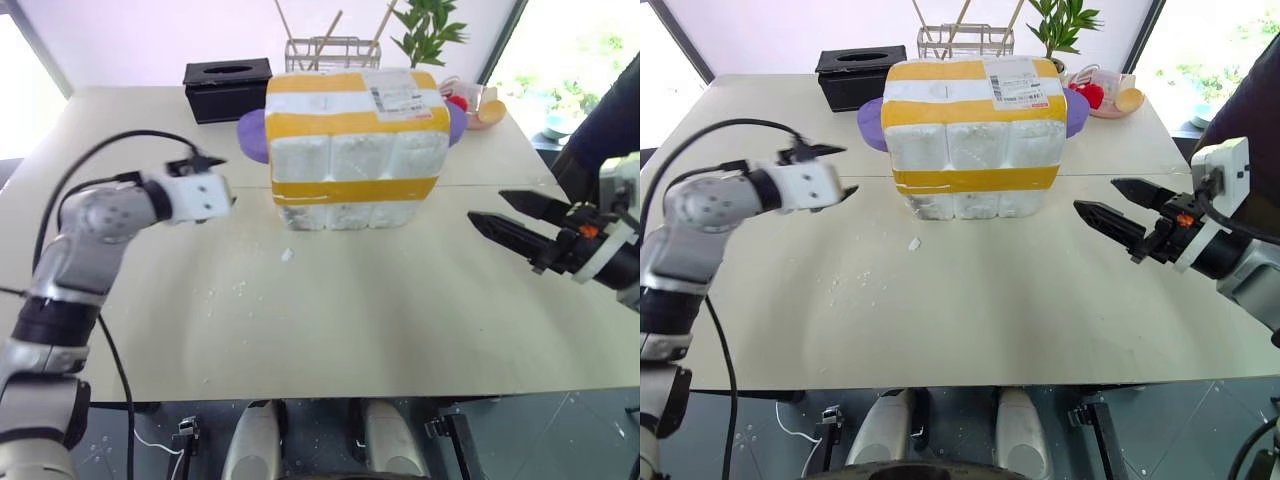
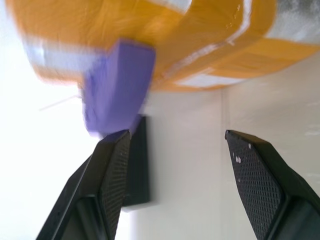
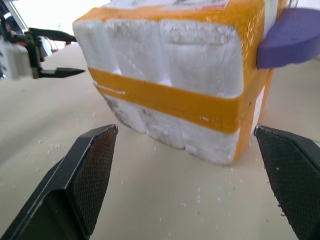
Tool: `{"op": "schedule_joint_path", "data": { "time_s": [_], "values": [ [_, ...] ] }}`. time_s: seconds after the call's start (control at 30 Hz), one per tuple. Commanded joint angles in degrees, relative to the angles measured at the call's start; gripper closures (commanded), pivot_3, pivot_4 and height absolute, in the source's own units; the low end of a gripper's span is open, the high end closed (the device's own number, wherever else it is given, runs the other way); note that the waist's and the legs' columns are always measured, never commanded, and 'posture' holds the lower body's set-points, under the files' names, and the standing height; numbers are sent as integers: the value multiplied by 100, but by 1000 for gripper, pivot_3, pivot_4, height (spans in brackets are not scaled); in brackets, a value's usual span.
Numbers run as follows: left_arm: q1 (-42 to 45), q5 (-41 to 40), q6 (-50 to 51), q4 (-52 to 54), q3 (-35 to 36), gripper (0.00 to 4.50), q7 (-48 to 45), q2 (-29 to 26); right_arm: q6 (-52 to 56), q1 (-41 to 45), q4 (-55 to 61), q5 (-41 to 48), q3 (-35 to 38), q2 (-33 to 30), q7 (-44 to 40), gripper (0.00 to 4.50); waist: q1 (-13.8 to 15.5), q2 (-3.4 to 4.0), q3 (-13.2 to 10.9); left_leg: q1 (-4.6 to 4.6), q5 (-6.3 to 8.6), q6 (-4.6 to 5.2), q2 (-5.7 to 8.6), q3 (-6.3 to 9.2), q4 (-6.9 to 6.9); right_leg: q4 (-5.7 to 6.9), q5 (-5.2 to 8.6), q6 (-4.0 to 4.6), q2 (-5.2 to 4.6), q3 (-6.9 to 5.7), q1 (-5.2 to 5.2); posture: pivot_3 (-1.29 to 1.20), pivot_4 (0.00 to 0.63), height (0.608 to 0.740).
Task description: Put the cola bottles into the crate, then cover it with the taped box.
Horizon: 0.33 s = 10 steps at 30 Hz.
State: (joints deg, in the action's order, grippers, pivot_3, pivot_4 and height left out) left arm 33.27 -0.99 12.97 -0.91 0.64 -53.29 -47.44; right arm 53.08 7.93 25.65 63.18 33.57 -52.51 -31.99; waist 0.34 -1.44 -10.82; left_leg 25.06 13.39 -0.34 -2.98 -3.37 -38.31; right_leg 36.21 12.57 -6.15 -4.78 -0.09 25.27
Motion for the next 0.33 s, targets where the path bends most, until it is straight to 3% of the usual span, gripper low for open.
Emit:
{"op": "schedule_joint_path", "data": {
  "time_s": [0.03,0.13,0.33],
  "values": [
    [354,-2914,3179,340,1531,1356,-1268,-417,-168,-15,-9,-94,251,-216,-299,0,7,-2,-1,0,-1,-2,0,6,-2,-1,0,0,1,-2,-3,0,150,740],
    [349,-3752,3819,57,1888,1356,-2418,-1214,-244,170,-266,-223,143,-384,-551,0,-16,-2,-1,-2,-1,-2,1,13,-4,-8,1,0,4,-6,-8,0,150,740],
    [722,-3893,3946,-528,1584,1356,-2892,-1844,-315,848,-699,-386,-265,-656,-1016,0,1,6,-1,-77,1,-3,2,10,13,-14,31,48,4,-7,-69,0,150,740]
  ]
}}
